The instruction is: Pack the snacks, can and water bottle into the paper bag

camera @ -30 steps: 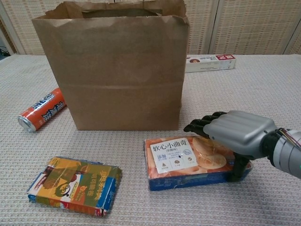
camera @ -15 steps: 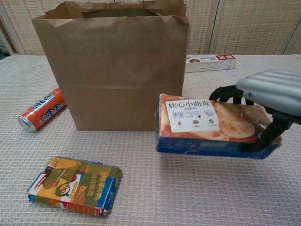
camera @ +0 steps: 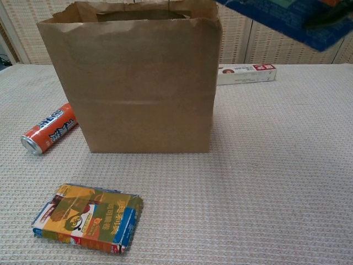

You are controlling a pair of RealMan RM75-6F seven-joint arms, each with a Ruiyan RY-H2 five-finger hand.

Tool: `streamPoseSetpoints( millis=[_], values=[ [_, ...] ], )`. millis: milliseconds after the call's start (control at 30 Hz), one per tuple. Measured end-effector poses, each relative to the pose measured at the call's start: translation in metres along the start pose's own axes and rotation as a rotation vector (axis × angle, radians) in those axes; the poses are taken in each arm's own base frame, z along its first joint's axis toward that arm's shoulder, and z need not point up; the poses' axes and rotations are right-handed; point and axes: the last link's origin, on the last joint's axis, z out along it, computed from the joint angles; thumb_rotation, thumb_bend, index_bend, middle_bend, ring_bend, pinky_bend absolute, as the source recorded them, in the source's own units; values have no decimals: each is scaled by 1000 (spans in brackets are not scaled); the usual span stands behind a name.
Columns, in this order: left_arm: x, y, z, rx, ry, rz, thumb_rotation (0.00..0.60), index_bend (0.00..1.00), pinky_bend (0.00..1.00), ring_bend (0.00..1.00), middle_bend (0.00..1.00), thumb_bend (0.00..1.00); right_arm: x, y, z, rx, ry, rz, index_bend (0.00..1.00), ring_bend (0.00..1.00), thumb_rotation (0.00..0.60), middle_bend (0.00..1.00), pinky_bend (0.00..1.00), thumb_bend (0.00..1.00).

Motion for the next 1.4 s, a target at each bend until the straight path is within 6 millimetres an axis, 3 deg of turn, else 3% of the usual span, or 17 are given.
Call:
streamPoseSetpoints(
  millis=[267, 433, 633, 800, 933, 1000, 1067, 1133, 1167, 1300, 1400],
  values=[
    [0, -1, 0, -3, -1, -2, 600, 64, 0, 0, 0, 394, 19, -26, 43, 24, 125, -249, 615, 596, 600, 530, 680, 269],
    [0, -1, 0, -5, -1, -5, 600, 65, 0, 0, 0, 393, 20, -62, 78, 44, 201, -443, 608, 595, 600, 530, 680, 269],
    [1, -2, 0, -6, -4, -12, 600, 64, 0, 0, 0, 392, 2, -123, 117, 73, 246, -585, 600, 587, 600, 530, 670, 269],
    [1, -2, 0, -9, -6, -23, 600, 64, 0, 0, 0, 392, -15, -142, 136, 74, 267, -775, 569, 567, 600, 530, 659, 269],
    [1, -3, 0, -11, -8, -27, 600, 65, 0, 0, 0, 394, -28, -153, 140, 94, 266, -908, 552, 550, 600, 530, 652, 269],
    [1, -3, 0, -11, -9, -28, 600, 65, 0, 0, 0, 394, -35, -154, 140, 96, 240, -944, 495, 505, 600, 524, 611, 266],
    [1, -3, 0, -12, -9, -28, 600, 65, 0, 0, 0, 394, -40, -153, 140, 92, 206, -953, 349, 388, 600, 447, 531, 224],
    [1, -3, 0, -13, -10, -27, 600, 65, 0, 0, 0, 394, -44, -150, 138, 79, 163, -956, 93, 186, 600, 249, 391, 120],
    [1, -3, 0, -13, -9, -26, 600, 65, 0, 0, 0, 394, -45, -148, 137, 70, 146, -957, 41, 137, 600, 196, 353, 91],
    [1, -3, 0, -12, -8, -20, 600, 65, 0, 0, 0, 394, -41, -143, 132, 28, 123, -948, 0, 7, 600, 27, 207, 5],
    [1, -2, 0, -11, -7, -16, 600, 65, 0, 0, 0, 394, -38, -140, 130, 18, 134, -929, 0, 0, 600, 0, 180, 0]
  ],
)
